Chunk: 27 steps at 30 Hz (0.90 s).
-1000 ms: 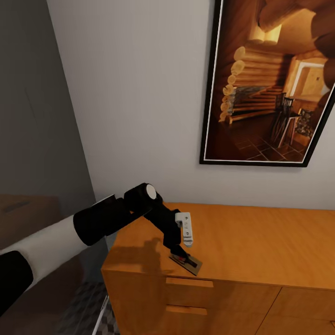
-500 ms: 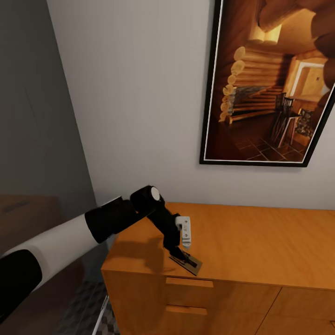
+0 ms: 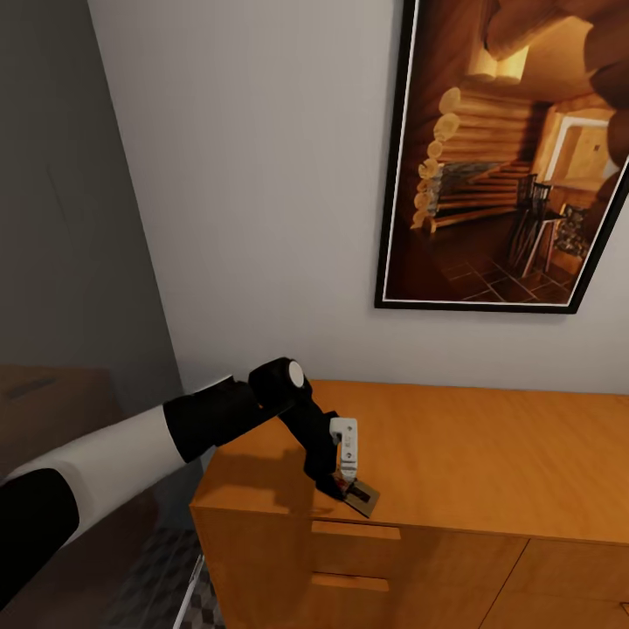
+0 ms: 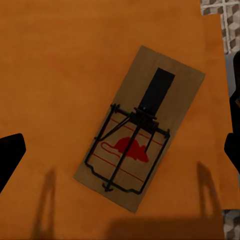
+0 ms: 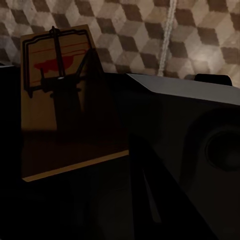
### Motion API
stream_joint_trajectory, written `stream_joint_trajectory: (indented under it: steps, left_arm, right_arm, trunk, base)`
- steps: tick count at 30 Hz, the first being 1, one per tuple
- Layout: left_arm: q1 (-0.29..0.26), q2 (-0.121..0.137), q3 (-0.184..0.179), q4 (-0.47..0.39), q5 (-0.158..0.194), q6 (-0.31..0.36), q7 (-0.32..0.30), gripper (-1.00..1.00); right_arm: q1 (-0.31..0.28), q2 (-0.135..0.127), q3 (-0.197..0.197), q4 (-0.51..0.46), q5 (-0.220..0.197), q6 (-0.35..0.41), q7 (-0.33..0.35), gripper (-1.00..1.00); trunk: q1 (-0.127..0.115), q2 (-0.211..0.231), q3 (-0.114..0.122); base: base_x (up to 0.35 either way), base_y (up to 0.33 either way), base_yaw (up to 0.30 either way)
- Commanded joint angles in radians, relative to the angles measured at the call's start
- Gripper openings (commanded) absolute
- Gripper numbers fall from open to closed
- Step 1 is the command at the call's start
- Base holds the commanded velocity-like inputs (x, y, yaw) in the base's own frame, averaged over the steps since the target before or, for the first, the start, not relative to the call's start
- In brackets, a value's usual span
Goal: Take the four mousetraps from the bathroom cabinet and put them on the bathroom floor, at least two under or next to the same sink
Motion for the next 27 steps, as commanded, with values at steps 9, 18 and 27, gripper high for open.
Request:
stream_joint_trajectory:
  steps: [9, 18, 27]
  left_arm:
    - [-0.001, 0.001, -0.022, -0.007, -0.001, 0.008, -0.003, 1.0]
    - [-0.001, 0.0, -0.025, -0.007, -0.001, 0.008, -0.003, 1.0]
    - [-0.001, 0.002, -0.024, -0.011, 0.0, 0.008, -0.003, 1.0]
  right_arm:
    - [0.0, 0.001, 0.008, 0.001, -0.007, -0.003, -0.002, -1.0]
    - [0.0, 0.001, 0.008, 0.001, -0.007, -0.003, -0.002, -1.0]
    - [-0.001, 0.001, 0.008, 0.001, -0.007, -0.003, -0.002, -1.0]
  trunk:
    - [0.0, -0.001, -0.001]
    - [0.0, -0.001, -0.001]
    - [0.0, -0.001, -0.001]
  base:
    - [0.0, 0.0, 0.0]
    - [0.0, 0.0, 0.0]
    - [0.0, 0.0, 0.0]
